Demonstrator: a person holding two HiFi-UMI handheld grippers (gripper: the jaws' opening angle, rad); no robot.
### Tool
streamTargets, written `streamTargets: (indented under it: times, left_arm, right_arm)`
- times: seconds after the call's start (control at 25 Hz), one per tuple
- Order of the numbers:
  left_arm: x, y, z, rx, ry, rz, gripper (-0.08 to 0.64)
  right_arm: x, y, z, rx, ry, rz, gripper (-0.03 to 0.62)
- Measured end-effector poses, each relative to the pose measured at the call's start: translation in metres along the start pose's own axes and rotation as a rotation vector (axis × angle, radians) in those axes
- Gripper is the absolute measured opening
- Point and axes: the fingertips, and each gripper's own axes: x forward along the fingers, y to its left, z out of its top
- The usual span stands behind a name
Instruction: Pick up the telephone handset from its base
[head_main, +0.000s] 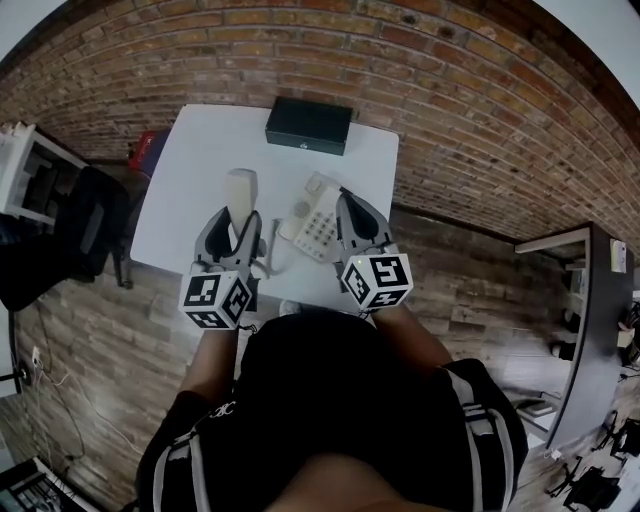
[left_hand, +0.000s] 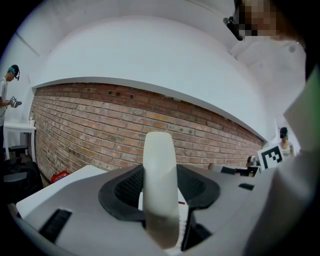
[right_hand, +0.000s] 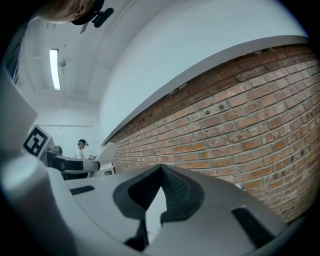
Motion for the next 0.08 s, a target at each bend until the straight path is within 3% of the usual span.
streamTargets:
  times: [0.08]
  left_arm:
    - [0.0009,-0.0017,-0.0002,0.002,-0.004,-0.003,0.207]
  right_arm:
    - [0.0006,-0.0008,0.0001,-0.007,-0.001,0.004,-0.003]
